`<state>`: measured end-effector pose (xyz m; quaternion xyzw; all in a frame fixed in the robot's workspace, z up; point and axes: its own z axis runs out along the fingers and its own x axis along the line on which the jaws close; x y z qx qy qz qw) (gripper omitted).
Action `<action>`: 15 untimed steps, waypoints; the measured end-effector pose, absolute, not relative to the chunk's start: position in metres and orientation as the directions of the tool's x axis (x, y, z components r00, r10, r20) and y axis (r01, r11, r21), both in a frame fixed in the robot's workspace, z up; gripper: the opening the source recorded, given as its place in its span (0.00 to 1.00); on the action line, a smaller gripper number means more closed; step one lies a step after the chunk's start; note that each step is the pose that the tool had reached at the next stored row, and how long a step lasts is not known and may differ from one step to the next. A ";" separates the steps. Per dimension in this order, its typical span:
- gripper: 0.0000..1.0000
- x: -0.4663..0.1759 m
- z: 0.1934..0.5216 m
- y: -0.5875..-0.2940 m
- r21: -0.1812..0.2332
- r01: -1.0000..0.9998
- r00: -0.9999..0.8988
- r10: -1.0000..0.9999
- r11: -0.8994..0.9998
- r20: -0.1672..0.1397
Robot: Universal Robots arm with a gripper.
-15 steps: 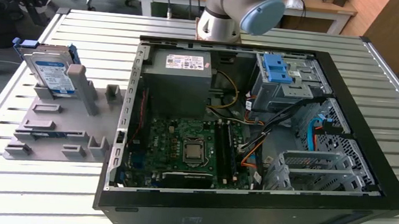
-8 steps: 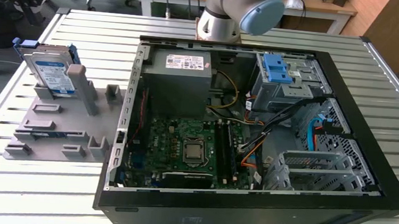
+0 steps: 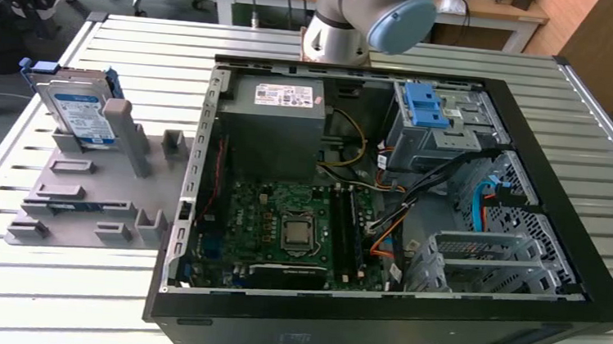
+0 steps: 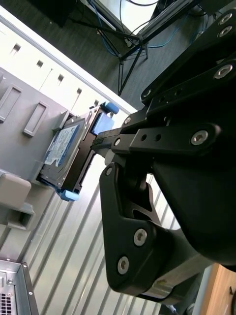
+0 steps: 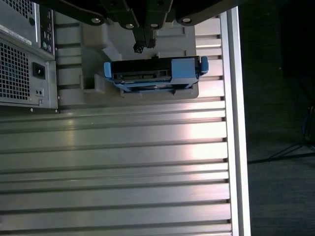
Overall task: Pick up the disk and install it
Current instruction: 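Reach for the disk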
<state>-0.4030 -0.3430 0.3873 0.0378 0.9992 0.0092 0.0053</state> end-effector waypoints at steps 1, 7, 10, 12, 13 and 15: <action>0.11 -0.404 0.387 -0.343 0.019 0.076 -0.997 0.076 0.997 -0.010; 0.11 -0.413 0.387 -0.343 0.019 0.075 -0.997 0.076 0.997 -0.009; 0.11 -0.417 0.387 -0.343 0.019 0.076 -0.997 0.076 0.997 -0.009; 0.11 -0.419 0.387 -0.343 0.019 0.076 -0.997 0.076 0.997 -0.009; 0.11 -0.421 0.386 -0.343 0.019 0.075 -0.997 0.076 0.997 -0.009; 0.11 -0.423 0.386 -0.343 0.019 0.075 -0.997 0.076 0.997 -0.009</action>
